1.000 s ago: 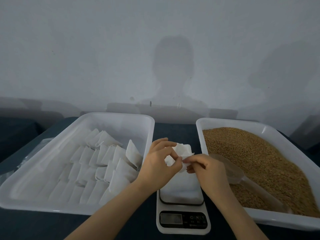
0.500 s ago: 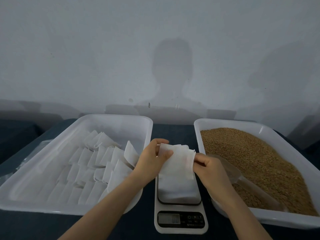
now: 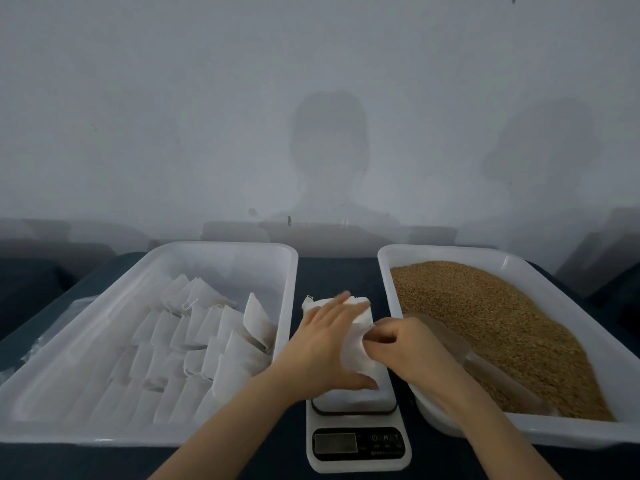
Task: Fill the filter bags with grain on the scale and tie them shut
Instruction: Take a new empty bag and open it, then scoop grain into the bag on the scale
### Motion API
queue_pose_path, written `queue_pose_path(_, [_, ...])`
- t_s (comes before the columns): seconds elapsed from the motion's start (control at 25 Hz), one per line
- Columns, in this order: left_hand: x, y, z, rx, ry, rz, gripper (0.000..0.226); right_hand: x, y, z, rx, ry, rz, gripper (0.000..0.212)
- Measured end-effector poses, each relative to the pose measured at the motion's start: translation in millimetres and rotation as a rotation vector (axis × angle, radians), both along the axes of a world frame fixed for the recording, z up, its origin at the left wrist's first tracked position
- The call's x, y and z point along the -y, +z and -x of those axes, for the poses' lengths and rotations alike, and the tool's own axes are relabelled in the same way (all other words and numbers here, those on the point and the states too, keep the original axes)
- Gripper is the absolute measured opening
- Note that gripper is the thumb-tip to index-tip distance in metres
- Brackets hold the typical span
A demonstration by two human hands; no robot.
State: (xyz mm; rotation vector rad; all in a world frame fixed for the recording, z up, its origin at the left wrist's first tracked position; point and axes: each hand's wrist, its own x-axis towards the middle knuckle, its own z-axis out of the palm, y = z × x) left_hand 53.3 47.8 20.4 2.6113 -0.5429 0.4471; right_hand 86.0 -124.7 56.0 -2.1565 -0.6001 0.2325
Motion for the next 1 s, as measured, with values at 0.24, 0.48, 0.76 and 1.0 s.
queue_pose_path(0.24, [0,1,-2,-0.157,0.087,0.155,0.064,-5,12,6,0.188,0.029,0.180,0.015])
queue_pose_path(0.48, [0,4,-2,-0.413,0.111,0.299,0.057,58,15,-14,0.398,-0.290,0.164,0.018])
queue_pose_path(0.76, [0,4,-6,-0.438,0.127,0.401,0.066,125,-22,-41,0.214,-0.254,0.897,0.039])
queue_pose_path(1.0, [-1,3,-7,-0.399,0.150,0.385,0.080,132,-11,-48,0.231,-0.342,0.820,0.010])
